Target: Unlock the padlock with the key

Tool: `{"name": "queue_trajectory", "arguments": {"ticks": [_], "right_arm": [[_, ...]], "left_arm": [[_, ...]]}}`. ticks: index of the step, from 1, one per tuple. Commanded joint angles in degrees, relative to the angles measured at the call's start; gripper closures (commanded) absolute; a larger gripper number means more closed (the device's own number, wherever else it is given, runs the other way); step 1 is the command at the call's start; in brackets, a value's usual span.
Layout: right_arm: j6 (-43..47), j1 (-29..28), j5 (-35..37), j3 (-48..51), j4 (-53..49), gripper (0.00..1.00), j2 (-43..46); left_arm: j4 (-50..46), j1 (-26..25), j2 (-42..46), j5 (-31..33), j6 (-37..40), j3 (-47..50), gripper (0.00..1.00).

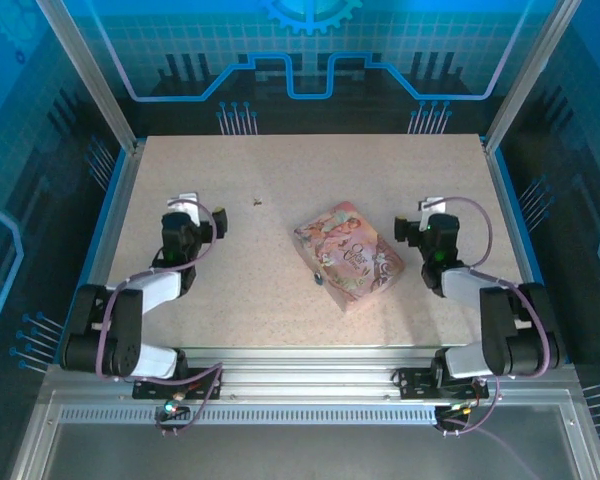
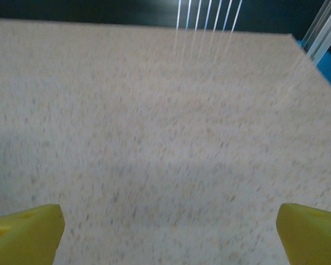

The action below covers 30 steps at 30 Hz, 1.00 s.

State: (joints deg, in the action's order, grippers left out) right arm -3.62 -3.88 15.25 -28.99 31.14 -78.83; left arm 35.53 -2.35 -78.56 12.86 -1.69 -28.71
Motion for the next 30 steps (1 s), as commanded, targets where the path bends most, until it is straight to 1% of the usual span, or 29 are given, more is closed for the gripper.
{"name": "queue_trajectory", "arguments": {"ticks": [1, 3, 5, 7, 9, 11, 12, 14, 17, 22, 27, 30], "right_arm": [[-2.3, 1.2, -2.3, -3.4, -8.1, 0.0, 4.9], [-4.3, 1.2, -2.7, -4.9, -10.9, 0.0, 7.8], [-6.4, 1.2, -3.8, -6.9, -14.8, 0.0, 11.0], [-11.2, 1.2, -4.0, -9.1, -20.5, 0.0, 14.4], [-17.1, 1.4, -3.8, -10.7, -25.9, 0.0, 17.9], [-28.7, 1.9, -2.3, -13.7, -37.8, 0.0, 21.0], [-33.8, 2.8, -4.0, -14.7, -42.9, 0.0, 22.1], [-34.6, 4.9, -13.1, -14.9, -44.9, 0.0, 23.2], [-35.0, 5.2, -17.6, -15.0, -49.8, 0.0, 25.4], [-36.9, 4.3, -20.5, -12.1, -56.6, 0.0, 32.8], [-38.6, 2.5, -22.6, -9.8, -64.8, 0.0, 35.7], [-39.8, 1.1, -24.1, -7.8, -67.0, 0.0, 36.3]], "left_arm": [[-9.2, 0.6, 4.1, 2.0, -4.1, -4.2, 0.01], [-16.1, 0.6, 5.4, 1.2, -7.5, -8.1, 0.01], [-25.1, 0.6, 5.9, 0.2, -12.1, -12.7, 0.01], [-33.5, 0.6, 6.0, -0.4, -20.8, -17.1, 0.01], [-39.1, 0.7, 6.1, -2.5, -26.6, -19.9, 0.01], [-38.6, 0.8, 6.0, -10.8, -25.5, -20.7, 0.01], [-37.3, 0.8, 6.0, -15.3, -25.7, -20.4, 0.01], [-35.2, 0.1, 6.1, -21.5, -25.9, -20.1, 0.01], [-36.5, -2.4, 5.0, -25.5, -25.3, -21.7, 0.01], [-38.0, -6.5, 0.4, -30.2, -25.0, -25.3, 0.01], [-41.4, -12.1, -8.5, -33.5, -23.1, -32.2, 0.01], [-43.3, -14.8, -14.4, -35.8, -22.3, -36.8, 0.01]]}}
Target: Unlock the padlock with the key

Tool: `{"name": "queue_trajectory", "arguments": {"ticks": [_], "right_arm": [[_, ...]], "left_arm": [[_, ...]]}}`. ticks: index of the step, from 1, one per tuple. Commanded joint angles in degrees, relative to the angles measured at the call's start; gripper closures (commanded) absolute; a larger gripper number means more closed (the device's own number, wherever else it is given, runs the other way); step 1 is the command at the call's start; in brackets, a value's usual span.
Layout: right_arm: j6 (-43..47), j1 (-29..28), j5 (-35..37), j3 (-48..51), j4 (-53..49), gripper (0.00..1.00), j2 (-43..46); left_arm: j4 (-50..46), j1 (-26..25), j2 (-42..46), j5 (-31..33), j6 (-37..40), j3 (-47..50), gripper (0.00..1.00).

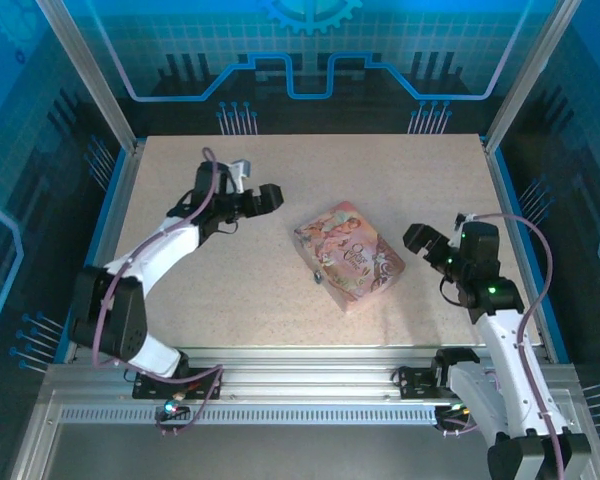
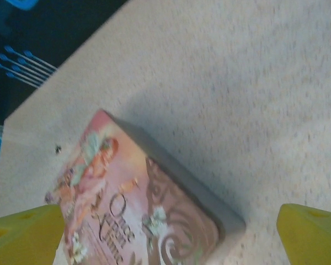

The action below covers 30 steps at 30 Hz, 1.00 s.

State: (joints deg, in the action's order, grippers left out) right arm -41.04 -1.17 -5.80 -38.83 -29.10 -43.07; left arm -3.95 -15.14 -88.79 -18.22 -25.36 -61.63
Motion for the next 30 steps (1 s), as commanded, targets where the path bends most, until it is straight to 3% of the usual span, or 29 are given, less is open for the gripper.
{"name": "queue_trajectory", "arguments": {"ticks": [1, 12, 21, 30], "right_arm": [[-3.2, -2.3, -3.4, 2.9, -6.9, 0.0, 0.8], [-9.1, -9.3, -4.4, 10.9, -3.4, 0.05, 0.3], [-10.5, -15.0, -2.7, 9.7, 3.9, 0.09, -8.0], [-8.2, -16.3, -2.5, 3.5, 9.2, 0.13, -20.0]], "left_arm": [[-4.5, -2.7, -5.8, -5.0, 1.5, -5.3, 0.02], [-11.1, -7.9, -18.8, -11.7, 3.9, -15.3, 0.12], [-6.6, -8.7, -15.3, -15.0, 2.4, -8.9, 0.17], [-1.0, -8.7, -7.8, -15.8, -0.4, 1.2, 0.21]]}}
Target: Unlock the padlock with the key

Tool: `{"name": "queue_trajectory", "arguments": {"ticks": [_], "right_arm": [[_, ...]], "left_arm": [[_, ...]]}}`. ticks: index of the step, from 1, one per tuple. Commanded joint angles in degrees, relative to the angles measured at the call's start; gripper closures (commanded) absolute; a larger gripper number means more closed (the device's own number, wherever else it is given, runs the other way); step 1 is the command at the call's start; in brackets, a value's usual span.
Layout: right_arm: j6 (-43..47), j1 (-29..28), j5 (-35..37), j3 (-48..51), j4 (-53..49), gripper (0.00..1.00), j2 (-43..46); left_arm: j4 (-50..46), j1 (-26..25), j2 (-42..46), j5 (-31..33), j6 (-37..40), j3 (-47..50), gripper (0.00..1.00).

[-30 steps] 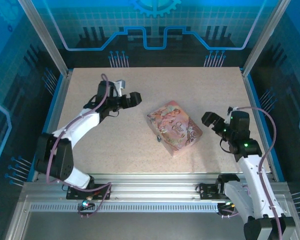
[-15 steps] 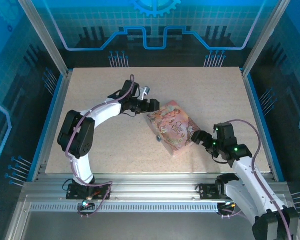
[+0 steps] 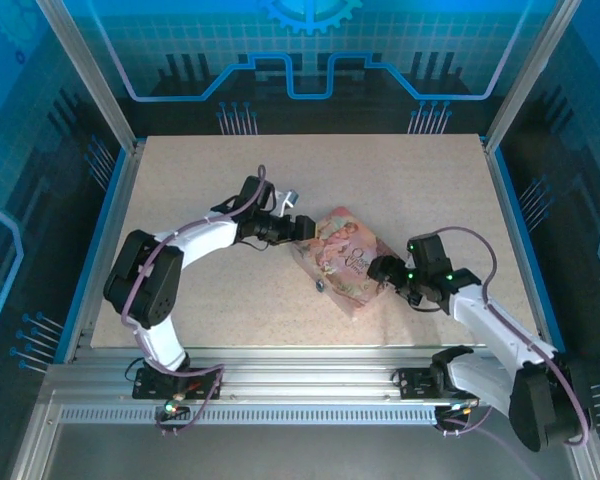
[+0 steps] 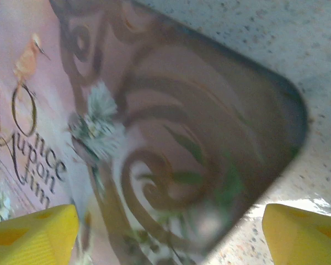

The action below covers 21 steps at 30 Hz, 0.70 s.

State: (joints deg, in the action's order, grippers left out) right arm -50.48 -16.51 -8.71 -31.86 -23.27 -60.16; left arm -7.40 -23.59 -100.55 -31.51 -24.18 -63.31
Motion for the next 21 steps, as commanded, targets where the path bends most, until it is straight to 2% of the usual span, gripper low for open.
{"name": "queue_trajectory", "arguments": {"ticks": [1, 14, 21], "right_arm": [[1.7, -1.1, 0.5, -4.5, 3.6, 0.14, -4.3], [10.3, -4.3, -1.9, -23.8, 2.8, 0.3, -26.6], [13.1, -4.9, -2.4, -33.5, 0.1, 0.31, -35.7]], "left_arm": [[3.0, -0.3, 4.9, -2.4, -1.9, 4.1, 0.21], [9.4, -0.2, 20.3, 4.3, -7.4, 21.5, 0.25], [10.1, -0.2, 21.6, 6.6, -9.4, 22.2, 0.25]]}}
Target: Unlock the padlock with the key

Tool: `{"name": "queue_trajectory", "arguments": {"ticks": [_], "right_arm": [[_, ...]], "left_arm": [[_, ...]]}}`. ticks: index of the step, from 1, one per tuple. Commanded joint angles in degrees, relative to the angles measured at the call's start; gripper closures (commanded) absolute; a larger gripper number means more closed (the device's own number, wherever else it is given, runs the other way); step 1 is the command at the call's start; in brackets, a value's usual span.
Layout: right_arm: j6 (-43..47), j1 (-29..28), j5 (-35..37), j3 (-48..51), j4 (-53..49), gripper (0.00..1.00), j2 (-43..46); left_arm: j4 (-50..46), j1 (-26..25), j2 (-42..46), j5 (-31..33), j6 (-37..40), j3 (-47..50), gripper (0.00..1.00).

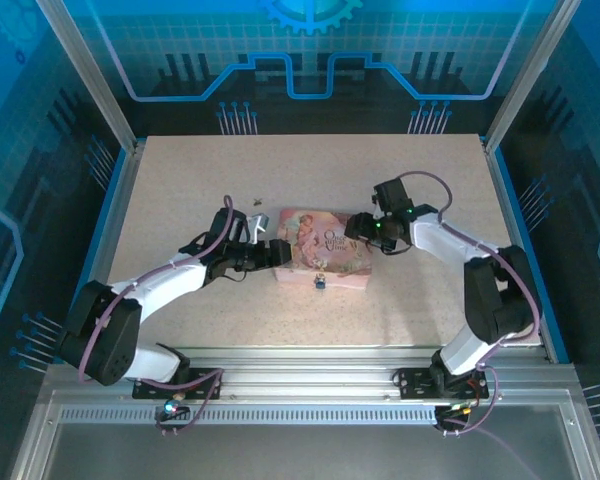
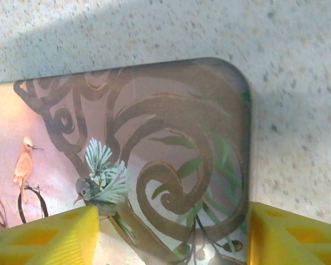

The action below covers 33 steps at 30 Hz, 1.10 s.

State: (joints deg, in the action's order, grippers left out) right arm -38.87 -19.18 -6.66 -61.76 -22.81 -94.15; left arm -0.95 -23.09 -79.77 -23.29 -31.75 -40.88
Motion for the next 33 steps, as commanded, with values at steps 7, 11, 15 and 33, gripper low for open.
{"name": "queue_trajectory", "arguments": {"ticks": [7, 11, 15, 33], "right_arm": [[2.7, -2.3, -4.2, -7.9, -1.6, 0.31, -5.6], [3.3, -1.6, -3.7, -9.6, -2.0, 0.31, -7.1], [3.7, -0.6, -3.1, -11.3, -2.5, 0.3, -8.3], [6.2, 4.1, -2.9, -16.1, -4.1, 0.24, -10.8]], "left_arm": [[5.2, -0.8, -1.8, -0.1, -3.1, -2.1, 0.25], [5.6, -0.8, -4.2, 0.6, -3.2, -4.4, 0.26], [5.9, -0.8, -7.7, 0.8, -3.4, -7.5, 0.25], [7.5, -1.2, -12.2, 1.0, -5.5, -12.0, 0.25]]}}
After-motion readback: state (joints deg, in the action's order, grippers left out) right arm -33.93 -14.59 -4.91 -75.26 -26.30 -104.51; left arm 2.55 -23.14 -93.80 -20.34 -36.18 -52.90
